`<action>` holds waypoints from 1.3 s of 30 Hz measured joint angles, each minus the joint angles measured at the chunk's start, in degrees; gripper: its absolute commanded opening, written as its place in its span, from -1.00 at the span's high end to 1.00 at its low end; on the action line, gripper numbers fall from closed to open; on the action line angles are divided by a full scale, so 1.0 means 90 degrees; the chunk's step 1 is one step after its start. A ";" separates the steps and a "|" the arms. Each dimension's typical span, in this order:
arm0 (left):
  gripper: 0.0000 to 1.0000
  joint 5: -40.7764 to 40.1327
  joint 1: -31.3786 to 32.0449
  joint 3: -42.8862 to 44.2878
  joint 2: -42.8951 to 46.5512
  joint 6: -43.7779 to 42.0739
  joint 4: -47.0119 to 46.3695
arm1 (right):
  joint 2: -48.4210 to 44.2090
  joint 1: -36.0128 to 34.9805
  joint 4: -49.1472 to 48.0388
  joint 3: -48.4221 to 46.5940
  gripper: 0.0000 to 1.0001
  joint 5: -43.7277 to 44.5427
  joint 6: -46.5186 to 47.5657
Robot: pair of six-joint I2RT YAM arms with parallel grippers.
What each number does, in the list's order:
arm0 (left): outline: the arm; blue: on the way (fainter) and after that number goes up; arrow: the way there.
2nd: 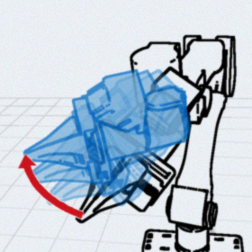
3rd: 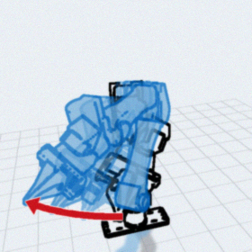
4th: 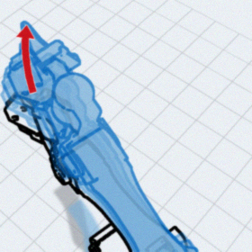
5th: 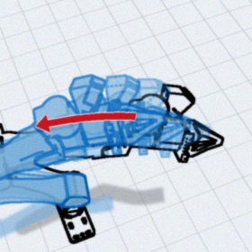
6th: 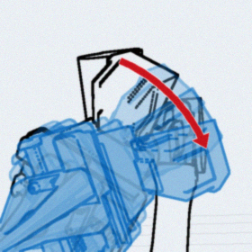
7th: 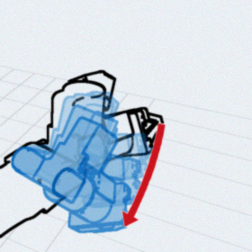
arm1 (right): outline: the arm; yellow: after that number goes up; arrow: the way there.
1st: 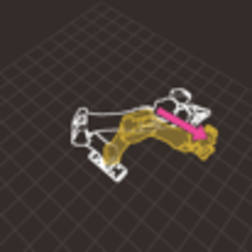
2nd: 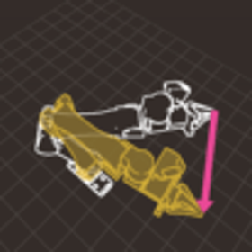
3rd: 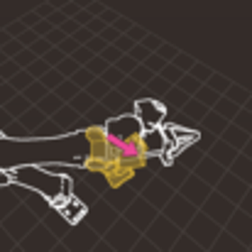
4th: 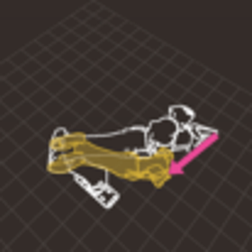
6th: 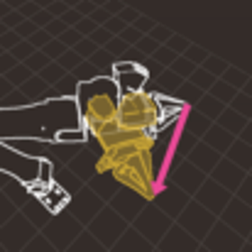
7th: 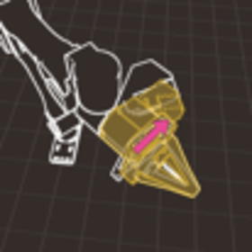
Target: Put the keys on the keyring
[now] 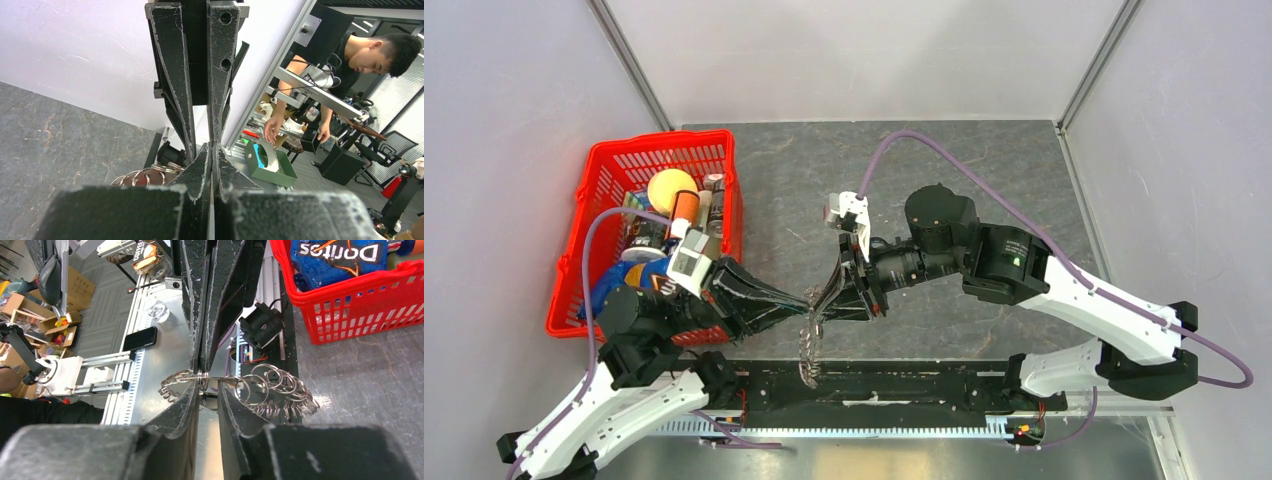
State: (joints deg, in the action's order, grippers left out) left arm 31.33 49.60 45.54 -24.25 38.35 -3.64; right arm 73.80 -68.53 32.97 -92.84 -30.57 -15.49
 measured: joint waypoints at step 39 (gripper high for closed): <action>0.46 0.1435 0.0000 0.0090 -0.0976 0.0408 0.0515 | 0.0644 -0.0039 0.2528 -0.1083 1.00 -0.0746 0.0996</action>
State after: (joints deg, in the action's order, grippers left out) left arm 44.25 49.60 46.35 -33.04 42.02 0.99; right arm 79.59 -68.88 55.72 -102.59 -37.28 -6.52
